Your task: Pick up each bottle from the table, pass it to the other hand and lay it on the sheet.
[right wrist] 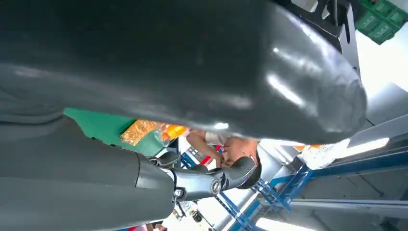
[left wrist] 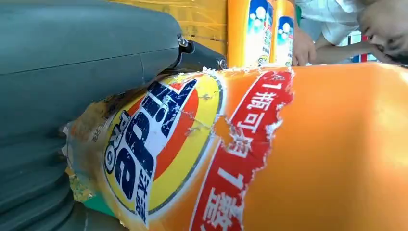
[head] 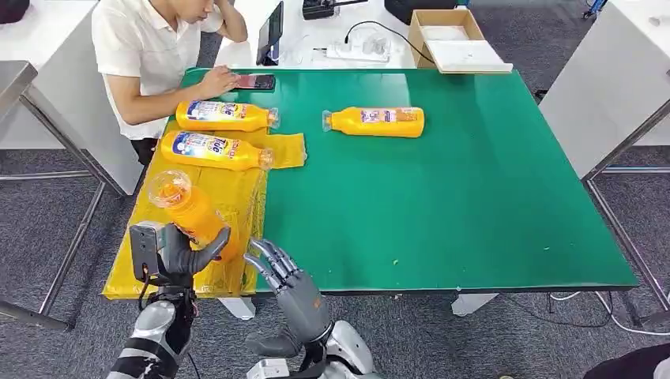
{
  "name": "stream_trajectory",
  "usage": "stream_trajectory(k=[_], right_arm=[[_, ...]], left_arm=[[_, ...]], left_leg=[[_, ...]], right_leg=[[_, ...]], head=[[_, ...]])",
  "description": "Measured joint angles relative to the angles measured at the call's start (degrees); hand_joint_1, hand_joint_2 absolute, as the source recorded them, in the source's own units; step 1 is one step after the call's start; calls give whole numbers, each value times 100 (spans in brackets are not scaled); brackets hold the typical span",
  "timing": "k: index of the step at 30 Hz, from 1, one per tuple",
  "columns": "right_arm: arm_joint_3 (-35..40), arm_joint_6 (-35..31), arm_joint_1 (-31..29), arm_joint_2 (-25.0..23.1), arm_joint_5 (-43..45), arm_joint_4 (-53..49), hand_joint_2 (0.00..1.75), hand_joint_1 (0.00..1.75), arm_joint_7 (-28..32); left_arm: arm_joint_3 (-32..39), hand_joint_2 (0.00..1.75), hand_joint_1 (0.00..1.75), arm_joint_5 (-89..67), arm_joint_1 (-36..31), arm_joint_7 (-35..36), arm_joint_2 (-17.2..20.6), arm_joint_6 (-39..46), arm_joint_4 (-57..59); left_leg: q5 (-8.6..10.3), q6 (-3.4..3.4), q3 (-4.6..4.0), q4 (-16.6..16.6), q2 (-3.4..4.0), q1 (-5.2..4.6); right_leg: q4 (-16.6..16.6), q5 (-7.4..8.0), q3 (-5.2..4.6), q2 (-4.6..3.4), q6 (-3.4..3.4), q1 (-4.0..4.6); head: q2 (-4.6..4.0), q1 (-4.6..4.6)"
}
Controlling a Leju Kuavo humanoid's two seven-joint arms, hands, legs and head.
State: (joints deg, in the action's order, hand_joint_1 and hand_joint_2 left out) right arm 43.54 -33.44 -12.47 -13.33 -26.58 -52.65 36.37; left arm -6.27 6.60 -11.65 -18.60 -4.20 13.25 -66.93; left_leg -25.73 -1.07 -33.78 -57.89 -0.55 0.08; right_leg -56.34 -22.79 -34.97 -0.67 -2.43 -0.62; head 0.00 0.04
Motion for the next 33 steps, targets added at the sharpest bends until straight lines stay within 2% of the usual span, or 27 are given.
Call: stream_trajectory(k=[13, 16, 19, 25, 29, 33], right_arm=[[9, 0, 0, 2, 4, 9, 0, 0, 2], [9, 15, 0, 2, 15, 9, 0, 0, 17], [9, 72, 0, 4, -31, 7, 0, 0, 20], [-11, 336, 25, 13, -116, -63, 0, 0, 72], [-26, 450, 40, 17, -72, -122, 0, 0, 105], [-35, 485, 46, 24, -57, -146, 0, 0, 122]], left_arm=[[0, 175, 175, -77, -16, -2, 0, 43, 2], [-92, 175, 175, -1358, -120, 20, 55, 828, 48], [-378, 175, 175, -3496, -424, 556, 257, 1329, 188], [-965, 175, 175, -5732, -1479, 1549, 733, 10, 716], [-1178, 175, 175, -5958, -2353, 1659, 898, -450, 1304], [-1331, 175, 175, -6146, -2700, 1670, 949, -514, 1637]], left_leg=[[0, 0, 0, 0, 0, 0], [1, 0, 0, 0, -1, 0], [2, 1, 0, 0, -4, 0], [9, 1, 2, -1, -4, 1], [9, 2, 2, -1, 7, 1], [9, 2, 1, -1, 6, 1]], right_leg=[[0, 0, 0, 0, 0, 0], [0, 0, -1, 0, 0, 1], [0, 1, 0, 1, 0, 1], [-3, 4, -1, 2, 1, 1], [-7, 15, -1, -4, 14, 1], [-6, 13, -3, -2, 15, 1]], head=[[0, -2], [0, -2], [0, 0], [-2, 0], [0, -2], [0, -2]])
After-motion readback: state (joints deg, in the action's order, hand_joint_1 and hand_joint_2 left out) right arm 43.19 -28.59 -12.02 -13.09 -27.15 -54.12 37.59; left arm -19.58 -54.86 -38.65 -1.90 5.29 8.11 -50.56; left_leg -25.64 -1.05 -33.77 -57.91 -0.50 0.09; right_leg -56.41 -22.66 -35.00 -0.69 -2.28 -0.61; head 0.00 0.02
